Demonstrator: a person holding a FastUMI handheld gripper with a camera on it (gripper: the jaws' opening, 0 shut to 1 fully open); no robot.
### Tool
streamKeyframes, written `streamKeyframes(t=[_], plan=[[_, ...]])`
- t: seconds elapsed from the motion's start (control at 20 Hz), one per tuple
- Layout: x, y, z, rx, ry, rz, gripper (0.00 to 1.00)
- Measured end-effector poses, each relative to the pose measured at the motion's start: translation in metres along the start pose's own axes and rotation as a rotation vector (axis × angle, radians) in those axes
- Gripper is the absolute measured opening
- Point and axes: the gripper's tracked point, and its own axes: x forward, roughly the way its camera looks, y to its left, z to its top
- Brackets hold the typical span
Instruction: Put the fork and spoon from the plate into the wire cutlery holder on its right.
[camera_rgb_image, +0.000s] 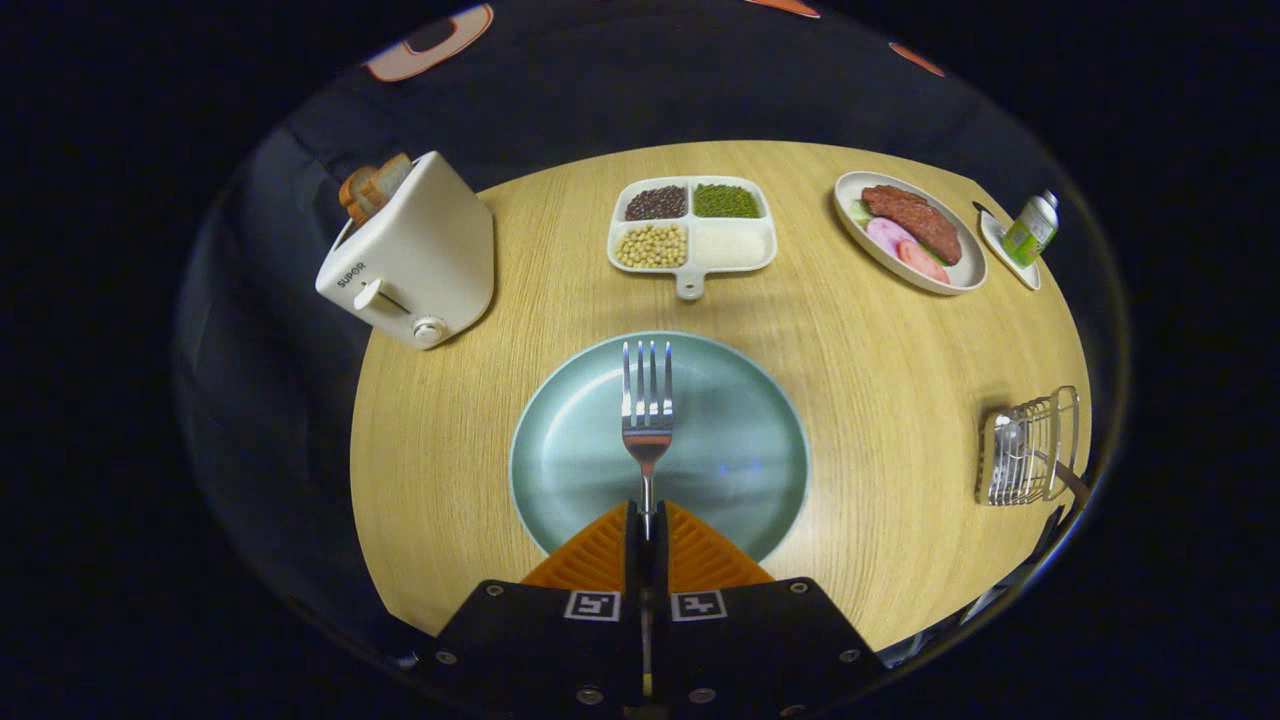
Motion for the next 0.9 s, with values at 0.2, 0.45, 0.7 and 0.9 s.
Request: streamKeyframes(t=[0.2,0.45,0.7,0.9], plan=[[-0.031,-0.052,0.0,0.012,-0.055,-0.026,0.04],[-0.067,-0.127,0.0,0.047,-0.099,-0.048,0.04],[-0.093,-0.206,-0.006,0.083,-0.115,-0.102,0.04],[-0.1,-0.25,-0.018,0.11,-0.098,-0.133,0.04]])
